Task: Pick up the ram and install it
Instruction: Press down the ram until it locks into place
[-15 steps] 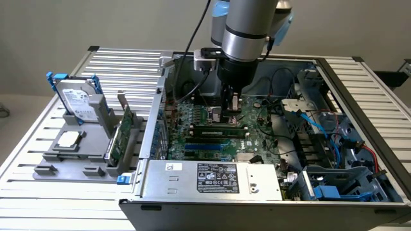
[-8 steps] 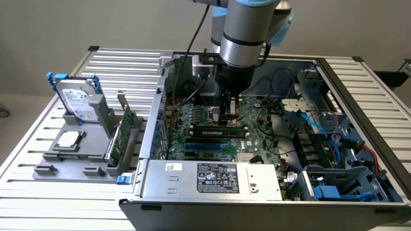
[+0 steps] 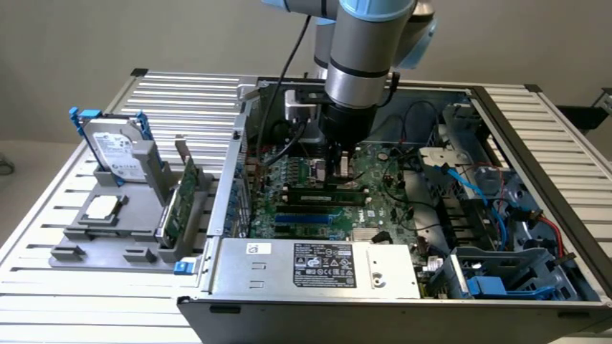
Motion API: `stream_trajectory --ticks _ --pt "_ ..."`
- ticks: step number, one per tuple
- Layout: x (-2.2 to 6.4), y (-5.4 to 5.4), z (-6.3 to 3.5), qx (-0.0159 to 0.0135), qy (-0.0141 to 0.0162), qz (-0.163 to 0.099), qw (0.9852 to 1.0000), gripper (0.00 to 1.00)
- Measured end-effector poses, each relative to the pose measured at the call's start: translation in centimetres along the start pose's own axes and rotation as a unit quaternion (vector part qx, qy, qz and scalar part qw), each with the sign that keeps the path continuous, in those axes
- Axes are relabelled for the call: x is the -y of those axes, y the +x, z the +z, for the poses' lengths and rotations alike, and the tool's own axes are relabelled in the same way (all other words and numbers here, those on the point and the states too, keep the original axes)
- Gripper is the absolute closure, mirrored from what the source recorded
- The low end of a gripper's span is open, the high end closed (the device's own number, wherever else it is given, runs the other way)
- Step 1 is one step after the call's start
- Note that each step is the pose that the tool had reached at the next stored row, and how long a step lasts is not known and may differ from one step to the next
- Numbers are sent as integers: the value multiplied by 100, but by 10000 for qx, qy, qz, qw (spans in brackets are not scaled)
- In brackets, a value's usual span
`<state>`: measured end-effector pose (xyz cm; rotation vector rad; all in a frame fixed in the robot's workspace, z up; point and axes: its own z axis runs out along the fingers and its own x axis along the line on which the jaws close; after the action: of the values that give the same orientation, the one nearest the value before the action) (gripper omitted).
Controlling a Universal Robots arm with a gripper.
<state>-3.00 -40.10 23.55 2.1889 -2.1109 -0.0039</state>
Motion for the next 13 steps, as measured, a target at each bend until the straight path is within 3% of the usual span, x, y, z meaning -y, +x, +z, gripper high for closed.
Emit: stream_trajectory --ticks 7,13 --pt "-6 -1 6 0 0 1 10000 89" --pt "-71 -3 11 1 0 0 10000 89"
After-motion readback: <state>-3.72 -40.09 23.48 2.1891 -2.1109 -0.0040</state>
